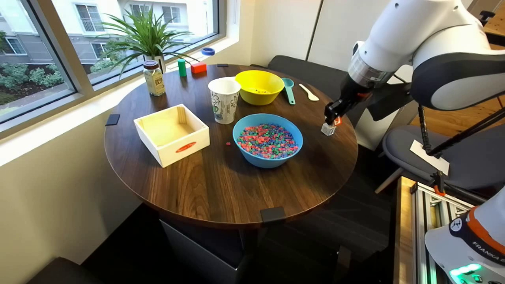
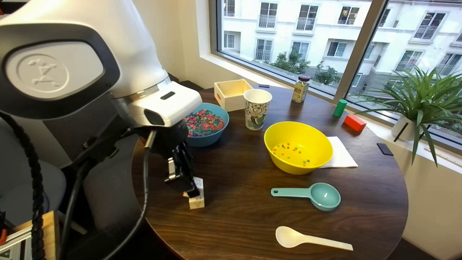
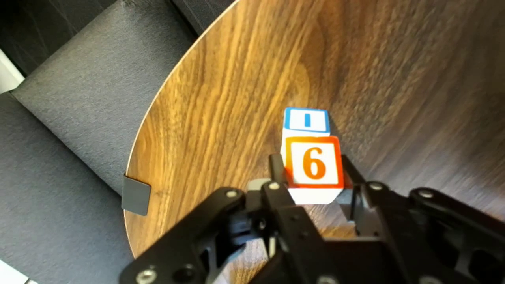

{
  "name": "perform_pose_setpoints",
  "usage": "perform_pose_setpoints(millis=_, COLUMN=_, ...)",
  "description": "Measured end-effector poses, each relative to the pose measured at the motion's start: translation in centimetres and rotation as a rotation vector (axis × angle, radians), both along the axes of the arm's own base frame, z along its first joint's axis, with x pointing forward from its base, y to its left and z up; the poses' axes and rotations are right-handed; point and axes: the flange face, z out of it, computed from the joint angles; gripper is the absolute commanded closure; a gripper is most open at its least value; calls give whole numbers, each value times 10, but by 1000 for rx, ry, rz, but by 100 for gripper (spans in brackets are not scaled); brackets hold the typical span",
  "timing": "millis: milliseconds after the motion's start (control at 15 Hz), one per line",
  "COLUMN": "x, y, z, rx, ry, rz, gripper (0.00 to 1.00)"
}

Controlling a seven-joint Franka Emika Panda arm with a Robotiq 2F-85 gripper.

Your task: Stack the two blocks together.

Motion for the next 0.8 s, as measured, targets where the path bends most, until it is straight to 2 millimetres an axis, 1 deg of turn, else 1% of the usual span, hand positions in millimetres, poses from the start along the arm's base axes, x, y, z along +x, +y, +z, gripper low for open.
perform_pose_setpoints(millis=800, x=1, y=-4, z=-2, rx=7, ry=-16, rz=-7, gripper=91)
